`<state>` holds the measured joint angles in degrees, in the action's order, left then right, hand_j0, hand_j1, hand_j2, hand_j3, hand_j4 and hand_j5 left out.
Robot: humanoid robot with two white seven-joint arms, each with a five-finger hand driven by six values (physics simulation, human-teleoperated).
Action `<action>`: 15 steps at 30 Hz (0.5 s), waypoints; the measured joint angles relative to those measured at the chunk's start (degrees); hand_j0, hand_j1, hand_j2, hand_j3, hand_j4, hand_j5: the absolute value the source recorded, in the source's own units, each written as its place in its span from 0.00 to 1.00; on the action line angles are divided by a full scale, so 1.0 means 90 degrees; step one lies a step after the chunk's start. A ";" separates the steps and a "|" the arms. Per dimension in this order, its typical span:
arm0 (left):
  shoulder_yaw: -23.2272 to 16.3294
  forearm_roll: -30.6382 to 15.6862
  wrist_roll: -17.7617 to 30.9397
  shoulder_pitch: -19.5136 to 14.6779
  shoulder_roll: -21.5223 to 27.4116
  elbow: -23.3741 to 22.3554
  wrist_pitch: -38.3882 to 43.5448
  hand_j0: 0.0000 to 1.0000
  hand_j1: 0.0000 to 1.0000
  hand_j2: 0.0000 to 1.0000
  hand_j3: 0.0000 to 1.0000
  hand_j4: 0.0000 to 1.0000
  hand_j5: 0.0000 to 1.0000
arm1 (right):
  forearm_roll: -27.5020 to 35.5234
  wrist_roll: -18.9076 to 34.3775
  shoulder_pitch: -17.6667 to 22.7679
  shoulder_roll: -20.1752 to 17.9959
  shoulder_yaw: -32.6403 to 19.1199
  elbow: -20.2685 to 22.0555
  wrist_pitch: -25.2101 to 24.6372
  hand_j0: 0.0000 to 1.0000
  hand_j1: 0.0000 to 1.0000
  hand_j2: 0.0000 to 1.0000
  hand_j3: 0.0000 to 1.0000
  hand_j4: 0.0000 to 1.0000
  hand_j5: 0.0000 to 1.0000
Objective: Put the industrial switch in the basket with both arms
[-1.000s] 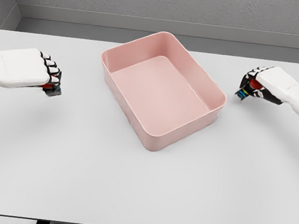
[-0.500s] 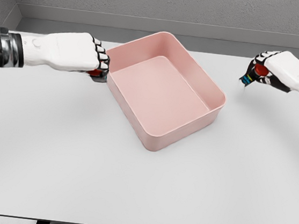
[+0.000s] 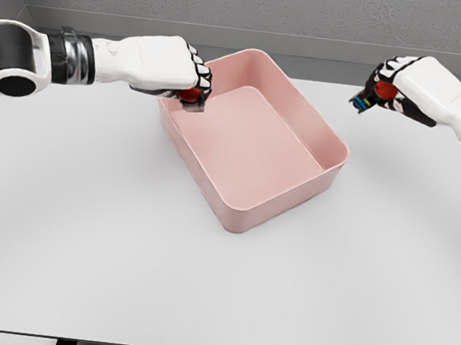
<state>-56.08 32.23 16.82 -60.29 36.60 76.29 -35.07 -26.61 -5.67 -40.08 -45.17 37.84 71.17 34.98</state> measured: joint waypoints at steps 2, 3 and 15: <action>-0.0001 0.0066 0.0039 0.0000 -0.0249 -0.0278 -0.0001 0.39 0.39 0.39 0.39 0.39 0.39 | -0.0002 0.0001 0.0000 0.0003 -0.0003 0.0134 0.0000 0.37 0.37 0.37 0.37 0.37 0.37; -0.0003 0.0104 0.0058 -0.0010 -0.0384 -0.0441 -0.0001 0.40 0.40 0.40 0.40 0.40 0.40 | 0.0000 0.0001 0.0000 0.0007 -0.0004 0.0198 0.0001 0.37 0.37 0.37 0.37 0.37 0.37; -0.0007 0.0192 0.0201 -0.0078 -0.0959 -0.1016 0.0165 0.90 0.90 0.90 0.90 0.90 0.90 | -0.0006 0.0101 0.0088 0.0023 0.0002 0.0803 0.0000 0.37 0.37 0.37 0.37 0.37 0.37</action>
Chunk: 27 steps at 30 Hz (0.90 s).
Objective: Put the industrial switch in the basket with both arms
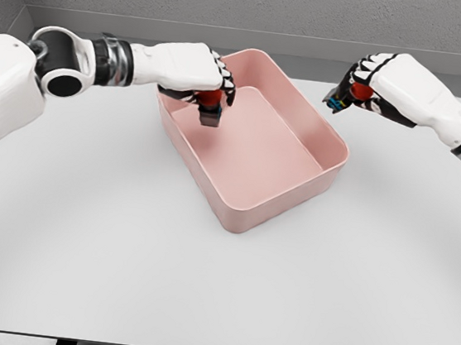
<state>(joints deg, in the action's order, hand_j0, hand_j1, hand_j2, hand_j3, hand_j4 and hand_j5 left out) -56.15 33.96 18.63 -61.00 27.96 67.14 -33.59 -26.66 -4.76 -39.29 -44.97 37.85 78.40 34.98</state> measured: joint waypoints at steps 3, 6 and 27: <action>-0.0001 -0.0006 0.0000 -0.0010 -0.0050 -0.0006 0.0073 0.96 0.96 0.96 0.96 0.96 0.96 | 0.0000 0.0006 0.0000 -0.0011 0.0000 0.0103 0.0000 0.37 0.37 0.37 0.37 0.37 0.37; 0.0000 -0.0012 -0.0003 -0.0029 -0.0143 -0.0006 0.0102 1.00 1.00 1.00 1.00 1.00 1.00 | -0.0003 0.0010 0.0020 -0.0015 0.0005 0.0205 0.0000 0.37 0.37 0.37 0.37 0.37 0.37; 0.0061 -0.1878 -0.0161 0.0283 0.1347 0.0242 -0.0032 1.00 1.00 1.00 1.00 1.00 1.00 | -0.0005 0.0020 0.0215 0.0043 0.0051 0.0998 0.0000 0.37 0.37 0.37 0.37 0.37 0.37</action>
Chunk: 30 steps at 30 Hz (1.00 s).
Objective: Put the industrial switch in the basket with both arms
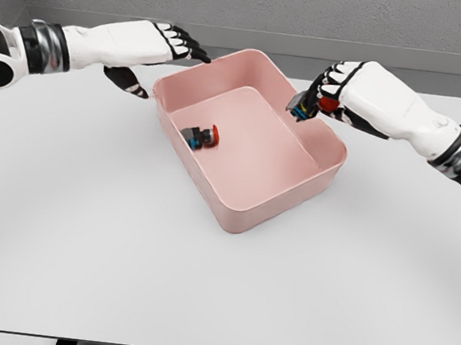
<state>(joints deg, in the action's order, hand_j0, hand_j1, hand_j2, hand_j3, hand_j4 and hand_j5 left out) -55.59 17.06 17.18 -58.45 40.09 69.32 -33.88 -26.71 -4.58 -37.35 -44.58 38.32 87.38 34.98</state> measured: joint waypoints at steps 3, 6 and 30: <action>0.0025 -0.0321 -0.0006 0.0410 0.0290 0.0001 -0.0087 1.00 1.00 1.00 1.00 1.00 1.00 | 0.0000 0.0014 0.0039 0.0063 0.0013 0.0133 0.0001 0.37 0.37 0.37 0.37 0.37 0.37; 0.0060 -0.0612 -0.0009 0.0518 0.0631 -0.0061 -0.0117 1.00 1.00 1.00 1.00 1.00 1.00 | 0.0000 0.0089 0.0039 0.0141 0.0018 0.0224 0.0001 0.38 0.38 0.38 0.38 0.38 0.38; 0.0105 -0.0818 -0.0002 0.0772 0.1041 -0.0315 -0.0134 1.00 1.00 1.00 1.00 1.00 1.00 | 0.0005 0.0216 -0.0059 0.0873 0.0137 0.0327 0.0002 0.86 0.86 0.86 0.86 0.86 0.86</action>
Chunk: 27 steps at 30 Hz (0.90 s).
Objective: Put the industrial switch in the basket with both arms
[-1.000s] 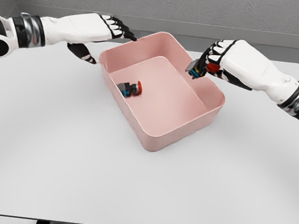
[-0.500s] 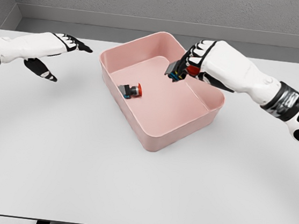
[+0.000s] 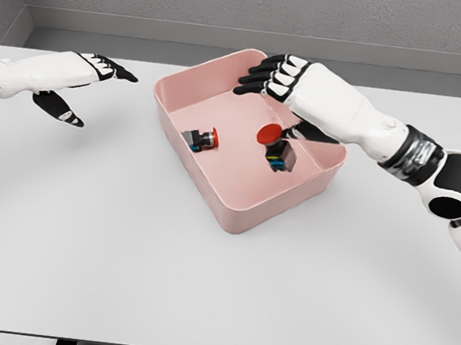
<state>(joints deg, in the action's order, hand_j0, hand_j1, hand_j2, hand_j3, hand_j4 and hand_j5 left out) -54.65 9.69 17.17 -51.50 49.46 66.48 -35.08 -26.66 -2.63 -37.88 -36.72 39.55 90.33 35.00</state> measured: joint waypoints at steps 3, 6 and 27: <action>-0.0001 0.0000 0.0000 0.0000 -0.0001 -0.0009 0.0000 1.00 1.00 1.00 1.00 1.00 1.00 | -0.0001 0.0018 -0.0107 0.0130 0.0061 0.0000 0.0000 0.86 0.86 0.86 0.86 0.86 0.86; -0.0002 0.0000 0.0000 0.0000 -0.0001 -0.0012 0.0000 1.00 1.00 1.00 1.00 1.00 1.00 | 0.0006 0.0021 -0.0234 0.0227 0.0112 0.0001 0.0000 0.86 0.86 0.86 0.86 0.86 0.86; -0.0027 0.0000 0.0000 0.0010 -0.0007 -0.0018 0.0000 1.00 1.00 1.00 1.00 1.00 1.00 | 0.0012 0.0174 -0.0215 0.0235 -0.0014 -0.0354 0.0000 1.00 1.00 1.00 1.00 1.00 1.00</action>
<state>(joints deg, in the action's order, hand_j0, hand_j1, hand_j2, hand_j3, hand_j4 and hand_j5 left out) -54.90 9.69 17.17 -51.42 49.40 66.32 -35.08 -26.55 -1.07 -39.82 -34.61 39.43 87.14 35.00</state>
